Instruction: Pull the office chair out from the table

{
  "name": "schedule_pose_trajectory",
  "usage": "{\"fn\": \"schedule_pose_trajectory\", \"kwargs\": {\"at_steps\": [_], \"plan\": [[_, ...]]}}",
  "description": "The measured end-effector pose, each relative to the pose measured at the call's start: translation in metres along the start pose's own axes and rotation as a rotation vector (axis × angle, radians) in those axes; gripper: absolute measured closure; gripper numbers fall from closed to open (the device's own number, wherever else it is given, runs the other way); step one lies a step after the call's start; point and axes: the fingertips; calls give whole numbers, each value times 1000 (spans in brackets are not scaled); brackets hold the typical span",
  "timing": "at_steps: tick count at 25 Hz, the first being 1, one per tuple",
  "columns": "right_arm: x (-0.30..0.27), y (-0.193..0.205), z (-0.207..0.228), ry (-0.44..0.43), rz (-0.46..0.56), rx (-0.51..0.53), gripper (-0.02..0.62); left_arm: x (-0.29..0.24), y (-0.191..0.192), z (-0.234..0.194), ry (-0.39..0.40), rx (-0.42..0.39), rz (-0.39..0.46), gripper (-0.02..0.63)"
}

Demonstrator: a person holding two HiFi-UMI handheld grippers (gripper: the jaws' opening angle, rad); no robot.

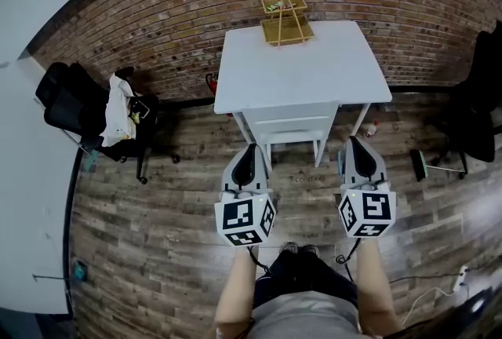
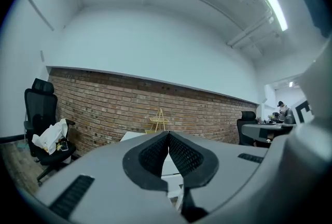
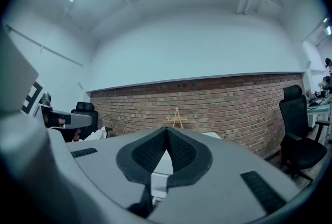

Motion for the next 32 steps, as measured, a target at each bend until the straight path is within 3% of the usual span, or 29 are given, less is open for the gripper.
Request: {"fn": "schedule_pose_trajectory", "kwargs": {"at_steps": [10,21,32], "plan": [[-10,-5,0,-59,-10,236,584,-17,4,6,3,-10,-4,594],[-19,20,20,-125,-33,78,584,-17,18,21,-44,20,-1,594],[-73,36,13,-149,-63,62,584,-61,28,-11,-49,-5,-32,594]]}}
Point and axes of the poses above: the fingertips, and each gripper's own axes: x backward along the fingers, z to its right, y out of its underside, and after that the axes turned 2 degrees about x, right-handed
